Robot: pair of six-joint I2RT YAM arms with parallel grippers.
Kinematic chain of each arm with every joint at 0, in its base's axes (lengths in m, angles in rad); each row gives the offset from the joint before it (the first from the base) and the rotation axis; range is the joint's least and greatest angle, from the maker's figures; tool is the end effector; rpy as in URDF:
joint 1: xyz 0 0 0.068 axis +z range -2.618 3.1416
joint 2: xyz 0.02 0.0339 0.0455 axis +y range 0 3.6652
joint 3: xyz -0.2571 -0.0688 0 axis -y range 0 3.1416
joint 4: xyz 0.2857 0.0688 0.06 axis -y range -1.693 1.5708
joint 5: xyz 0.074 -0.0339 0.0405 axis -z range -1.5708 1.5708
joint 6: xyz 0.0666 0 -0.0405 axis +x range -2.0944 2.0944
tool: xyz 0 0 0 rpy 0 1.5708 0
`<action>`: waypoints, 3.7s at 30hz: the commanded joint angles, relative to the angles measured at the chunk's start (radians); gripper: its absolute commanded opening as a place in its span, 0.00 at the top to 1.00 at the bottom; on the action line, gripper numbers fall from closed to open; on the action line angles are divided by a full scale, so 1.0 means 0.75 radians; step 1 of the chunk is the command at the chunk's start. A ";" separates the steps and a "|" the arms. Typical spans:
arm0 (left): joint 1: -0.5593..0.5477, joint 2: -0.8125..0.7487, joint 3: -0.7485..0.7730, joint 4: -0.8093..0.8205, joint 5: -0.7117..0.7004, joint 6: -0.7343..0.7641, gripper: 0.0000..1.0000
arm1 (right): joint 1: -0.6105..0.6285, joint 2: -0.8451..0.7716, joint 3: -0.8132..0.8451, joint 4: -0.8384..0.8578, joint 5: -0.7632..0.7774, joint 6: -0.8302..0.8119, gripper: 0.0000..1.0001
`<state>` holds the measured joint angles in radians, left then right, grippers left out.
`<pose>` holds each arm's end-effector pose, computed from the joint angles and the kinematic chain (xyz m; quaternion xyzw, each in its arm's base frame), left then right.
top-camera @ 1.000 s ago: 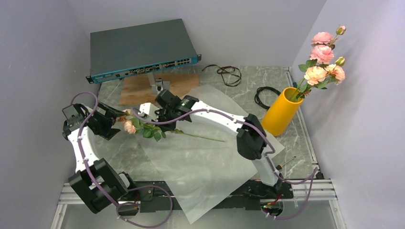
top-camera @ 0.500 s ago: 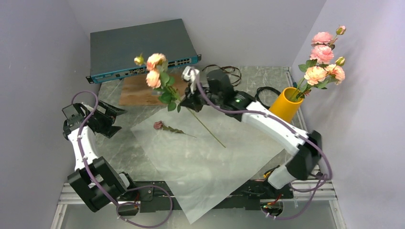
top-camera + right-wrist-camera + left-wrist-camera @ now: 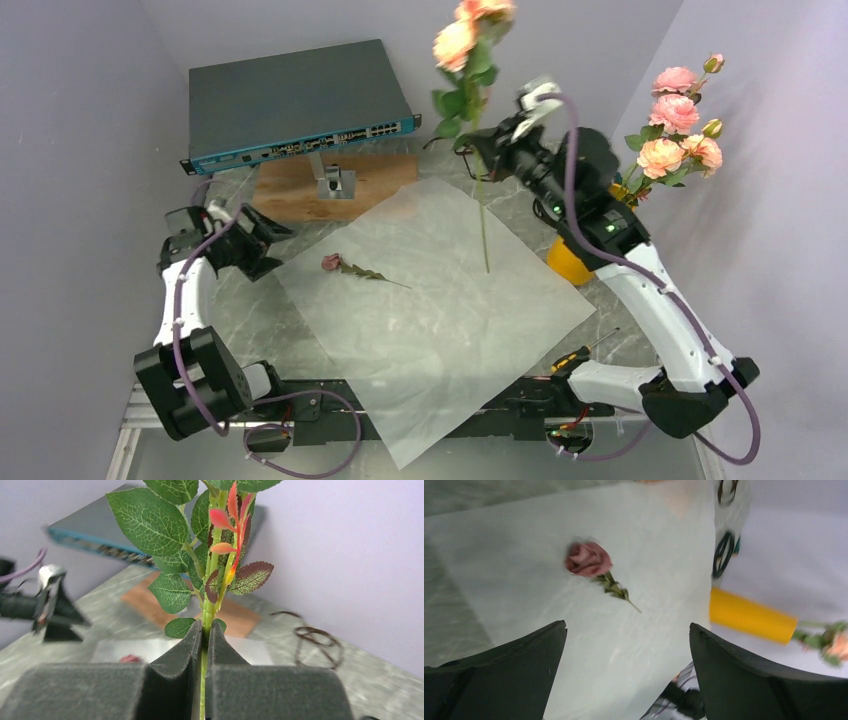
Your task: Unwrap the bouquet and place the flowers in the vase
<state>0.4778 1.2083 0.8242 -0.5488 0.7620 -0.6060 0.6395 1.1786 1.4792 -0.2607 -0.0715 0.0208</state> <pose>0.2777 0.0920 0.2043 -0.3547 0.8153 -0.3710 0.2679 0.2517 0.1931 0.4986 -0.2353 0.6517 0.2570 0.6737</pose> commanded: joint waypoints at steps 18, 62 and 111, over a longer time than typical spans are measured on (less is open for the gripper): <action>-0.607 0.007 0.075 0.067 -0.041 0.362 0.00 | -0.943 -0.312 0.180 0.171 0.229 0.149 1.00; -0.677 0.198 0.296 0.107 -0.125 0.438 0.01 | -0.965 -0.300 -0.418 0.282 0.374 -0.099 1.00; -0.678 0.234 0.273 0.073 -0.019 0.571 0.01 | -0.952 -0.373 -0.268 -1.216 -0.494 -0.474 0.18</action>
<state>-0.0269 1.4246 1.0374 -0.4995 0.7036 -0.2356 -0.0799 0.8413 1.2362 -1.0393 -0.2729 -0.1917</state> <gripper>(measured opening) 0.994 0.827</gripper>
